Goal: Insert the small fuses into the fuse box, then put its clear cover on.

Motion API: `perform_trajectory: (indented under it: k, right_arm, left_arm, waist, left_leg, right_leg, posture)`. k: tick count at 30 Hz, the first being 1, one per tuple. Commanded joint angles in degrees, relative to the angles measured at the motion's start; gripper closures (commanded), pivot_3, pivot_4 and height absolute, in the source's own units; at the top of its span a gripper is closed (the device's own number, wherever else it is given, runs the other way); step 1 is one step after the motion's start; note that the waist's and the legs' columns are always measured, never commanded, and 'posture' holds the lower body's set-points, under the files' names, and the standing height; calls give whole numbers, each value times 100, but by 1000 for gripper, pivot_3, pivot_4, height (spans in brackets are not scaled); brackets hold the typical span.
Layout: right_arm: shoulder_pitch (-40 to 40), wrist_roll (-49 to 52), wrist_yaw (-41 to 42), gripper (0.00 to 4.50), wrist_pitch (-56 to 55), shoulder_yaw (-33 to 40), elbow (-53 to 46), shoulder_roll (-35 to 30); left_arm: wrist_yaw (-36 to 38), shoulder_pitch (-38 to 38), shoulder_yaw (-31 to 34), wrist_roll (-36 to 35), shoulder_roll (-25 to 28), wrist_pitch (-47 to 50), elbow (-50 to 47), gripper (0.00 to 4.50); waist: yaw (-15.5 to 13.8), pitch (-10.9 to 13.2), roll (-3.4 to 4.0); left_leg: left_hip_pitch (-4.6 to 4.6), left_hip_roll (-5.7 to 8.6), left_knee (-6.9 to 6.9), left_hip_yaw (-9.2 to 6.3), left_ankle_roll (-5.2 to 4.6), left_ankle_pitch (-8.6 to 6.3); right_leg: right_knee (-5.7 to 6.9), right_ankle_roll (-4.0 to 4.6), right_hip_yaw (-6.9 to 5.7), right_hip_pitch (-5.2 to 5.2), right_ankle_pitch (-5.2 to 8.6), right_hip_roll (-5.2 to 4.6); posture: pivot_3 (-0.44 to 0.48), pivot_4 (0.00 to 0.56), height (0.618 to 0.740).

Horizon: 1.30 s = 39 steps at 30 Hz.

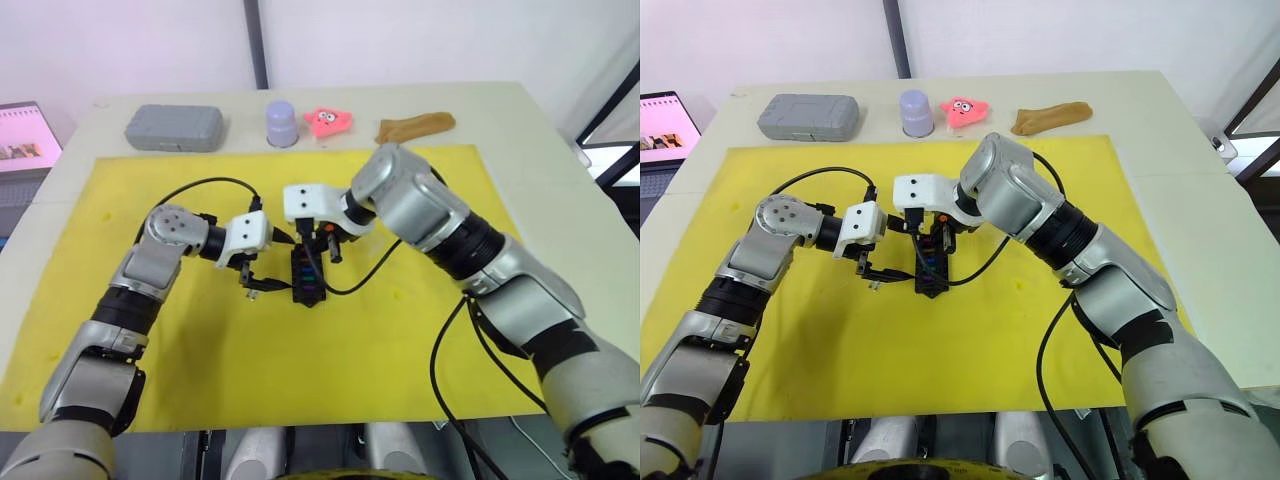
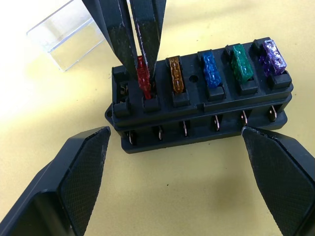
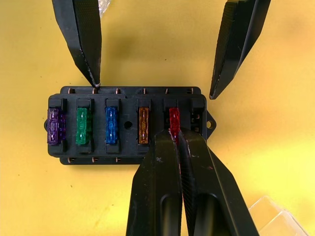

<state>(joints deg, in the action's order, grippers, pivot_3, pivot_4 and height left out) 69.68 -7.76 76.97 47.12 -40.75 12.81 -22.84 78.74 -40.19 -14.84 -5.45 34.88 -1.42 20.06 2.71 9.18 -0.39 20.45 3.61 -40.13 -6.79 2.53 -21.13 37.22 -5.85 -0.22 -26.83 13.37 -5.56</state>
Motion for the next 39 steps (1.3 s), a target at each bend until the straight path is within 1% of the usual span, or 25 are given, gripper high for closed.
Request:
perform_trajectory:
  k: [1,15,18,19,32,39]
  right_arm:
    - [-17,-39,-20,4500,-63,-59,28,71]
    - [-46,-73,34,4500,-138,-91,29,58]
    - [-2,-69,24,3571,-158,-57,28,64]
    - [25,-64,8,3092,-157,-33,55,74]
    - [286,137,113,3092,-164,383,203,-38]
    - [291,591,265,3092,-150,938,-86,-206]
  left_arm:
    - [2,-44,62,-20,57,22,-190,22]
    - [-2,-50,54,-6,59,22,-182,22]
    - [-15,-64,54,5,47,-8,-152,0]
    - [-17,-64,54,5,47,-13,-148,0]
    - [-31,-69,61,12,43,-58,-100,0]
    - [-44,-112,66,16,26,-80,-40,0]
  waist:
    - [0,0,0]
    - [1,0,0]
    - [1,0,0]
    - [-1,0,0]
    - [0,0,0]
    - [-4,0,0]
  left_leg:
    - [0,0,0,0,0,0]
    - [-1,0,0,0,0,0]
    - [-1,0,0,0,0,0]
    - [-1,0,0,0,0,0]
    - [0,0,0,0,0,0]
    - [1,0,0,0,0,0]
  right_leg:
    - [0,0,0,0,0,0]
    - [0,0,0,1,0,0]
    - [0,0,0,1,0,0]
    - [0,0,0,0,0,0]
    - [0,0,0,0,0,0]
    - [0,0,0,0,0,-1]
  posture:
    - [0,150,740]
    - [0,150,740]
    - [0,150,740]
    - [0,150,740]
    - [0,150,740]
    - [0,150,740]
